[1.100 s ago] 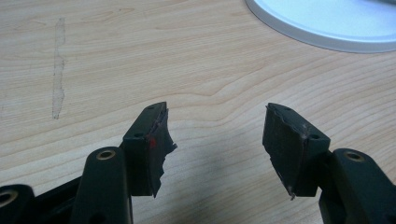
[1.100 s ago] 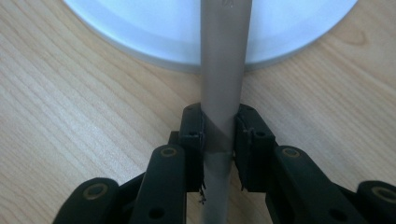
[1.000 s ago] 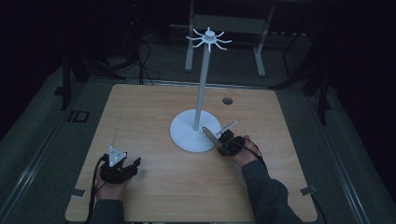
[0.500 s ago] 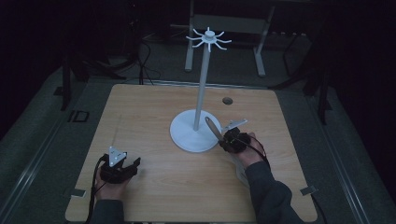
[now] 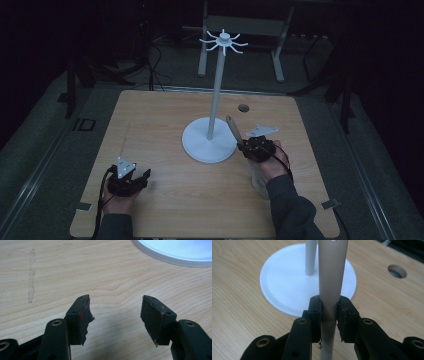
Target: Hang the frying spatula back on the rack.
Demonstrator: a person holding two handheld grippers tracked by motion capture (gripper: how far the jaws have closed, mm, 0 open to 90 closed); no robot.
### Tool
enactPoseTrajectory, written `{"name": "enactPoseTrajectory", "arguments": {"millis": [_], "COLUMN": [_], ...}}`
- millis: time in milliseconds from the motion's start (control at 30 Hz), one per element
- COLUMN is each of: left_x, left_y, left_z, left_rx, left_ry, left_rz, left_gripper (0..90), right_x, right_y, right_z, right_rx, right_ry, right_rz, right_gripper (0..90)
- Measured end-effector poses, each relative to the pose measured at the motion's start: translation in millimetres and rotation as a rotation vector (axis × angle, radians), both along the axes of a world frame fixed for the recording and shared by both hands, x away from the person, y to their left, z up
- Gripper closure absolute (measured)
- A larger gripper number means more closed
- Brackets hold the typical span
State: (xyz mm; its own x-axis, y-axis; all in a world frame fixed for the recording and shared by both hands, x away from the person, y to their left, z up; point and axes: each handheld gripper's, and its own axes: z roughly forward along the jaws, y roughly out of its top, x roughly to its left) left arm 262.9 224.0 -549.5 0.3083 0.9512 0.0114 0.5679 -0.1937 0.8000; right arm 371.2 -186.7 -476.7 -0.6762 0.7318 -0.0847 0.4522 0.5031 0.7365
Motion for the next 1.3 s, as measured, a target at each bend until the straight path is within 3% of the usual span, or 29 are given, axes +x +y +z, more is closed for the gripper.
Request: {"name": "enactPoseTrajectory", "arguments": {"millis": [167,533,933,1300], "left_x": [-0.1,0.1,-0.2,-0.4], "left_y": [0.0,-0.1,0.6,0.7], "left_z": [0.1,-0.1,0.4,0.6], "left_rx": [-0.001,0.001,0.002,-0.001], "left_ry": [0.0,-0.001,-0.003,-0.006], "left_rz": [0.001,0.001,0.001,0.005], "left_gripper": [41.1,41.1,41.1,41.1], "right_x": [-4.4,-8.6,-14.9,-18.0], "right_y": [-2.5,-6.3,-16.2,-17.2], "right_z": [7.2,18.4,34.5,39.9], "right_rx": [0.035,0.079,0.164,0.196], "right_ry": [-0.042,-0.08,-0.153,-0.187], "right_rz": [-0.004,-0.003,0.006,0.023], "right_gripper": [74.5,74.5,74.5,74.5]}}
